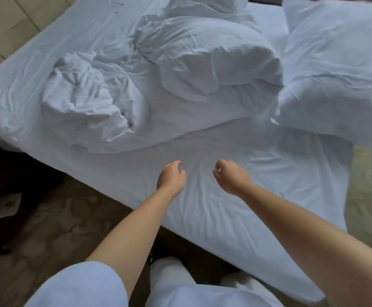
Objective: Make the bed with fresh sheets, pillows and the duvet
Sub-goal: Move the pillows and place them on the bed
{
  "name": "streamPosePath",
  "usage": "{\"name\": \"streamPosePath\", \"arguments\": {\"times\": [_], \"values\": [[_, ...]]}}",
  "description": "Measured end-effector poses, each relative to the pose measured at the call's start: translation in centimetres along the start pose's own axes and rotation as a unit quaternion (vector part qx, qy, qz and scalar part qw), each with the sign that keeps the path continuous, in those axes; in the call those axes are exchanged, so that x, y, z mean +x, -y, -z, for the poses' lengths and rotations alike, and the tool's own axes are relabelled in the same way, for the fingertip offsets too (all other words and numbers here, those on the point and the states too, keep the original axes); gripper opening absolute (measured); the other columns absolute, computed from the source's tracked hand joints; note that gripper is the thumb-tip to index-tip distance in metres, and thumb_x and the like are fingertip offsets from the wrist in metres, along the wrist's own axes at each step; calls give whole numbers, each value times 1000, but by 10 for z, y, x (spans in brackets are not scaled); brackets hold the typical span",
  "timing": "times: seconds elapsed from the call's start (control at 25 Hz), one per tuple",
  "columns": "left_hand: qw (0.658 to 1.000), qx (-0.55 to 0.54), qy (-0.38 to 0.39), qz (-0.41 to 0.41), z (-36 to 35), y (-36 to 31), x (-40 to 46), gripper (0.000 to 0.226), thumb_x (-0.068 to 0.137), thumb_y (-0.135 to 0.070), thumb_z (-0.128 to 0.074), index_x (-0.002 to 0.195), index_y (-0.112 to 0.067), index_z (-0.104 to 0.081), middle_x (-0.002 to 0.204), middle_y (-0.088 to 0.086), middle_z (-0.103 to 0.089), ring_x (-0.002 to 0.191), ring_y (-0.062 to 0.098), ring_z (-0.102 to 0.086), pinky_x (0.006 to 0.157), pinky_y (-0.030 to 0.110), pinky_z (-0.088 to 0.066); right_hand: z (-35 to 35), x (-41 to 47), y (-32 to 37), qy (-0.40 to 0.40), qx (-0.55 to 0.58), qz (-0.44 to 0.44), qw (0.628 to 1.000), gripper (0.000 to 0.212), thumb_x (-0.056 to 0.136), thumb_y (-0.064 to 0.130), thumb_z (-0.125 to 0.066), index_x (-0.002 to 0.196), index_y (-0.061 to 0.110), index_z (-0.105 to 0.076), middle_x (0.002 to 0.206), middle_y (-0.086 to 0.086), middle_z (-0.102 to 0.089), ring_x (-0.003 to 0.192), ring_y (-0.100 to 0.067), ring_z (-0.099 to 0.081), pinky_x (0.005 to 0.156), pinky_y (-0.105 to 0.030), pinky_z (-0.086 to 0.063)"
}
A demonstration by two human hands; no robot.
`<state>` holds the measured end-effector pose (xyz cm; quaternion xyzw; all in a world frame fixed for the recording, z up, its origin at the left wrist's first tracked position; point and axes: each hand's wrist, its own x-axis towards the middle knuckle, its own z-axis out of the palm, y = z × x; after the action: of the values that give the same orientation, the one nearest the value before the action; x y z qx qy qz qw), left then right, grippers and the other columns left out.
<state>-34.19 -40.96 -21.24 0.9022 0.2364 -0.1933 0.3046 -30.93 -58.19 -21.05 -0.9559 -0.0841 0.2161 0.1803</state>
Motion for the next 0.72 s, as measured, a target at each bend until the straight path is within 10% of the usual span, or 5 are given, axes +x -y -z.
{"name": "streamPosePath", "arguments": {"times": [0.36, 0.72], "values": [[989, 81, 38, -115, -112, -144, -64, 48, 98, -22, -41, 146, -19, -35, 144, 6, -40, 127, 26, -44, 101, 33, -38, 61, -31, -173, -21, -7, -60, 998, 28, 98, 25, -39, 117, 9, -52, 124, -12, -51, 112, -32, -50, 85, -36, -41], [925, 242, -66, -286, -121, -268, -5, 69, 93, -17, -48, 152, -23, -14, 160, 1, 5, 146, 21, -4, 116, 38, -12, 147, 3, -254, -160, -113, -60, 979, 32, 91, 20, -48, 122, 10, -49, 126, -11, -44, 116, -30, -42, 85, -39, -41]]}}
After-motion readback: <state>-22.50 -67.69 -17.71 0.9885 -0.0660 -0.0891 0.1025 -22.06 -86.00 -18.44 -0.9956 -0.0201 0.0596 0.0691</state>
